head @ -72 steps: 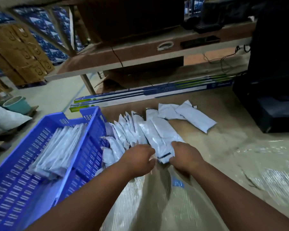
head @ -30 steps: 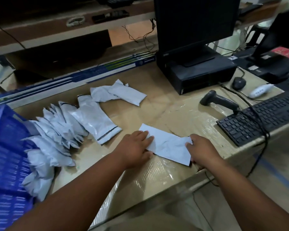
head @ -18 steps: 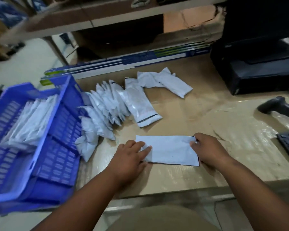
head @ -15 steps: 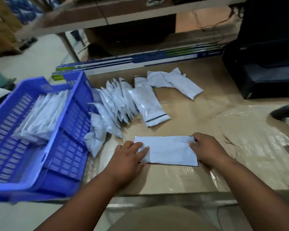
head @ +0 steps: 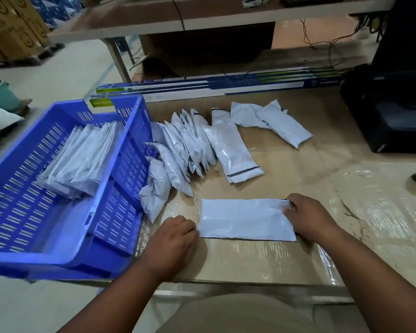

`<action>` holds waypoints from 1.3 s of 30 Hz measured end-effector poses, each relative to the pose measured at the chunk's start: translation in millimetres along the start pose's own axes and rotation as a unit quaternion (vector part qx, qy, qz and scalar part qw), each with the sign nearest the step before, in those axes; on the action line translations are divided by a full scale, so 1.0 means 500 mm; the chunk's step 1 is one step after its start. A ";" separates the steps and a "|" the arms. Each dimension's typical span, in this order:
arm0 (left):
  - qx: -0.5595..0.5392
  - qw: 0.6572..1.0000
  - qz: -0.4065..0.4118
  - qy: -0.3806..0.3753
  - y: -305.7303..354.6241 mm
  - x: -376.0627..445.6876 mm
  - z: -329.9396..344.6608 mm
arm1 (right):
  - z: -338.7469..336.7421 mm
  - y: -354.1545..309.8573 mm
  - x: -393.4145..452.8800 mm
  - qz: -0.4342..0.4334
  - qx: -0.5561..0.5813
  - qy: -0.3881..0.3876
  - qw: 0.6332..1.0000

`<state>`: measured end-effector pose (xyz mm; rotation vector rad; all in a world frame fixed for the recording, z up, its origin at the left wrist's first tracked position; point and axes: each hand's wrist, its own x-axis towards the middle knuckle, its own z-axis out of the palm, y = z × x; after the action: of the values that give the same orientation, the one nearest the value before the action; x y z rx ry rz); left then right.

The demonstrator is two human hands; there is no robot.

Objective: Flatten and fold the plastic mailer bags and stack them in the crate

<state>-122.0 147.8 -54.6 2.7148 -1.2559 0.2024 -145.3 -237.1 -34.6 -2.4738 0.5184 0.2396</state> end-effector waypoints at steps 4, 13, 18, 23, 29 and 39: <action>-0.027 0.999 -0.033 0.017 0.008 0.013 -0.042 | -0.008 -0.003 -0.021 -0.016 -0.077 0.083 0.993; -0.042 0.988 -0.135 -0.060 0.054 0.131 0.073 | 0.084 -0.152 -0.055 -0.266 -0.238 0.138 0.924; -0.015 0.986 -0.139 -0.085 0.060 0.134 0.098 | 0.161 -0.164 -0.053 -0.321 -0.358 0.053 0.875; -0.007 0.986 -0.137 -0.095 0.062 0.142 0.098 | 0.210 -0.157 -0.046 -0.333 -0.298 0.033 0.894; 0.027 0.985 -0.138 -0.104 0.070 0.146 0.098 | 0.205 -0.120 -0.036 -0.349 -0.221 -0.001 0.911; -0.025 0.981 -0.132 -0.142 0.110 0.242 0.020 | 0.176 -0.100 -0.029 -0.299 0.113 -0.032 0.947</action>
<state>-85.7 20.8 -38.7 2.9019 -0.9262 -0.2511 -142.4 -143.7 -75.7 -2.2636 -0.2317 0.0101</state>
